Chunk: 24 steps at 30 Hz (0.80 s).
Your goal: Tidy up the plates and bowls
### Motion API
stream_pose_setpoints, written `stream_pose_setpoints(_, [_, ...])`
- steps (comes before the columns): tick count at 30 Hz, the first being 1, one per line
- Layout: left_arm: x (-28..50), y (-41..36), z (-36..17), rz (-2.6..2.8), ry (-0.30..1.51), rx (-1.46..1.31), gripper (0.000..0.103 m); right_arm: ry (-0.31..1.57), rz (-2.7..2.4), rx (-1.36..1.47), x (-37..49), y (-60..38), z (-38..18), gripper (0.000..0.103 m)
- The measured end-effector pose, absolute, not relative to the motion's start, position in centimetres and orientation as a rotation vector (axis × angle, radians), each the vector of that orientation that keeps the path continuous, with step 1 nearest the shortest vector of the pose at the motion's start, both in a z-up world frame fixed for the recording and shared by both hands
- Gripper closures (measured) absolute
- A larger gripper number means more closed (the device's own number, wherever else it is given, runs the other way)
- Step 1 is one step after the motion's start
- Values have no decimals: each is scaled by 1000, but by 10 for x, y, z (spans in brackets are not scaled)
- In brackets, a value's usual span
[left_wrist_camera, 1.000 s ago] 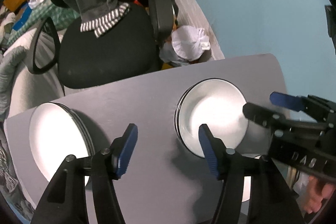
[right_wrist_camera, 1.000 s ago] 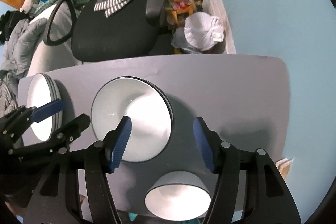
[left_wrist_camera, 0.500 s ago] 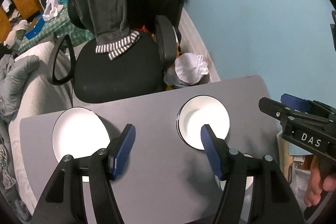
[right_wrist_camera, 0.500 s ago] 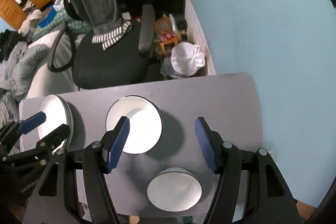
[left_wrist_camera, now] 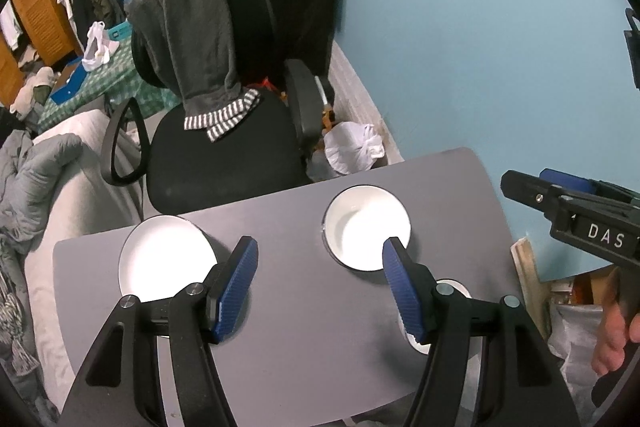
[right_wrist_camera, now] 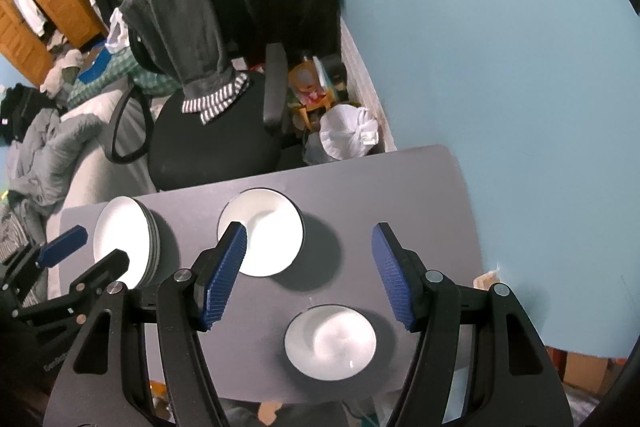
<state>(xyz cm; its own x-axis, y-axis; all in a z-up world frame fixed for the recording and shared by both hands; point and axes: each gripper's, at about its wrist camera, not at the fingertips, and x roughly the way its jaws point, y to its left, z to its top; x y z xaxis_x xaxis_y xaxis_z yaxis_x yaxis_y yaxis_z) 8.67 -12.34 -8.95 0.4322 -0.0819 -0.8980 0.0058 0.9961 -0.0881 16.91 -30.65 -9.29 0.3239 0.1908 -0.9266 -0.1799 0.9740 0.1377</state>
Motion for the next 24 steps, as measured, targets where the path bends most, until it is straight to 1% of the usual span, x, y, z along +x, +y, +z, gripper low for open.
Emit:
stream_pose_setpoints(10, [73, -138, -71, -107, 1088, -47, 37, 1171, 232, 57, 150, -319, -75, 39])
stream_pose_setpoints(24, [65, -144, -64, -160, 1111, -76, 37, 1119, 181, 80, 127, -341, -56, 39])
